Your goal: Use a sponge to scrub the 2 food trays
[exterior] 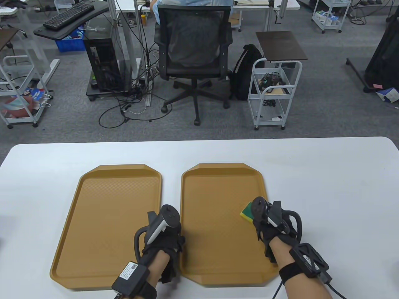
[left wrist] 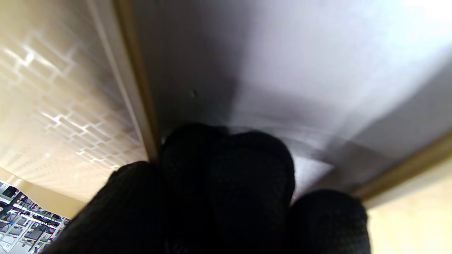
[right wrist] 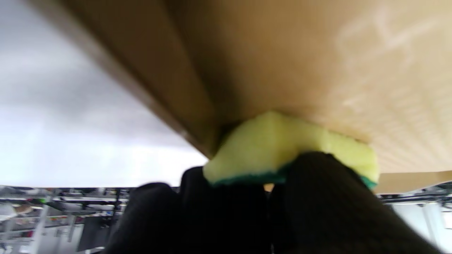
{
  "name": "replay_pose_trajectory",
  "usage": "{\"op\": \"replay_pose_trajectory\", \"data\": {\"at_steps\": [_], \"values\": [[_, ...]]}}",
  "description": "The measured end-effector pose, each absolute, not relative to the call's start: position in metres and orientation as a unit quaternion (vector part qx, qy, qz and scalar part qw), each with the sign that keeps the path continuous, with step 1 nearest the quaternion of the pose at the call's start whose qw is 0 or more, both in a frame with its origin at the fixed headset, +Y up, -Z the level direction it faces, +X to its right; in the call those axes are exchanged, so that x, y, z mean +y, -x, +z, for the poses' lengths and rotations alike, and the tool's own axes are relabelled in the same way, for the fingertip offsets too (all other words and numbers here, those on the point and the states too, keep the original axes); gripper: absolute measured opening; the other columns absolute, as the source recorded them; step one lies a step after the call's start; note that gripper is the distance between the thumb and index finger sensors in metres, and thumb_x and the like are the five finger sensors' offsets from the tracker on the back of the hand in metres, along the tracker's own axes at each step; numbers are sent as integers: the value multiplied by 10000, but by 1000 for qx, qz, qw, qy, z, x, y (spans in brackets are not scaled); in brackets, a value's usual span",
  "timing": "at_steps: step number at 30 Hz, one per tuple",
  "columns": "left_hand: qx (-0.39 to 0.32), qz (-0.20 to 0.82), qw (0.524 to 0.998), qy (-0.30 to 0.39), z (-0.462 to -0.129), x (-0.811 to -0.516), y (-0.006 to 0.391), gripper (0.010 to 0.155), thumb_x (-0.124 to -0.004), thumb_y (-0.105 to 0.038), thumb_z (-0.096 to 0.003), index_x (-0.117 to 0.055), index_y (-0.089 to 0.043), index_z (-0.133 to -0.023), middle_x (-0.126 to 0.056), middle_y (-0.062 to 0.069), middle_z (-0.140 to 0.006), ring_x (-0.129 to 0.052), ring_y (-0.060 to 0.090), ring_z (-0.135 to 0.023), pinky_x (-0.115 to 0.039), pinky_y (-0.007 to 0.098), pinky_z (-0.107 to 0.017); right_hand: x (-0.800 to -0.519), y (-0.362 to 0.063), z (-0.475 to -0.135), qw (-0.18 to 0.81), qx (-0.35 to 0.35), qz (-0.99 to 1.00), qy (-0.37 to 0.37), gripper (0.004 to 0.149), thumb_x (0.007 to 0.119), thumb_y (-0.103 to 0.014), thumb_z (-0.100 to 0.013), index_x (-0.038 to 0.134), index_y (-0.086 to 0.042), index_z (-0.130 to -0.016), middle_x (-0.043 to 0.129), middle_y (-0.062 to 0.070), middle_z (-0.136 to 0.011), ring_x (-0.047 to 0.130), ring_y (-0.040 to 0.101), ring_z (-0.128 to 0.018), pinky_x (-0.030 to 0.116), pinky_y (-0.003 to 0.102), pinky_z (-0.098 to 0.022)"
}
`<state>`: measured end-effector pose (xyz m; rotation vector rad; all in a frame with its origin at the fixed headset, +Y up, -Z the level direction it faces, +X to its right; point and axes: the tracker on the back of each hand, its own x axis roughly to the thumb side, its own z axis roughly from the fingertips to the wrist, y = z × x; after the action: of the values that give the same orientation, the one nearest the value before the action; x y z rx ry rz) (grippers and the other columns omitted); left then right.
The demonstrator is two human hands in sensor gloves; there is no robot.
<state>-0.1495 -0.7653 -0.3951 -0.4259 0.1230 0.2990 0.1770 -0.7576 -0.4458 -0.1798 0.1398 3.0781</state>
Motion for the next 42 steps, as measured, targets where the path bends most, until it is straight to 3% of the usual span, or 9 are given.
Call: {"op": "replay_pose_trajectory", "data": {"at_steps": [11,26,30,42], "values": [[58,151,964,212,-396,-766,150,597,-904,-431,-452,-730,-285,-1004,-1073,-41,-560,-1066,220,-415,-846,422,-422,-759,-170,-514,66,48,983,162,551,906,-370,-451,747,-299,-973,685,64,-1078,776,354,-936,692,544,-733],[55,153,963,213,-396,-766,151,594,-904,-425,-452,-729,-279,-1002,-1073,-37,-556,-1064,224,-412,-845,424,-418,-766,-170,-549,157,34,964,214,572,887,-404,-474,709,-319,-1011,611,44,-1128,689,374,-973,633,550,-757],[53,154,963,214,-397,-766,151,595,-905,-424,-452,-729,-277,-1001,-1073,-35,-556,-1064,225,-409,-845,424,-414,-768,-141,-546,135,19,975,177,585,859,-432,-479,704,-285,-1023,579,71,-1136,665,390,-976,605,578,-752],[51,154,963,215,-397,-767,151,596,-901,-423,-453,-724,-276,-1002,-1072,-38,-557,-1061,225,-411,-843,422,-414,-770,-41,-534,149,87,985,-11,628,785,-443,-518,572,-286,-1087,485,110,-1162,680,411,-915,652,581,-691]]}}
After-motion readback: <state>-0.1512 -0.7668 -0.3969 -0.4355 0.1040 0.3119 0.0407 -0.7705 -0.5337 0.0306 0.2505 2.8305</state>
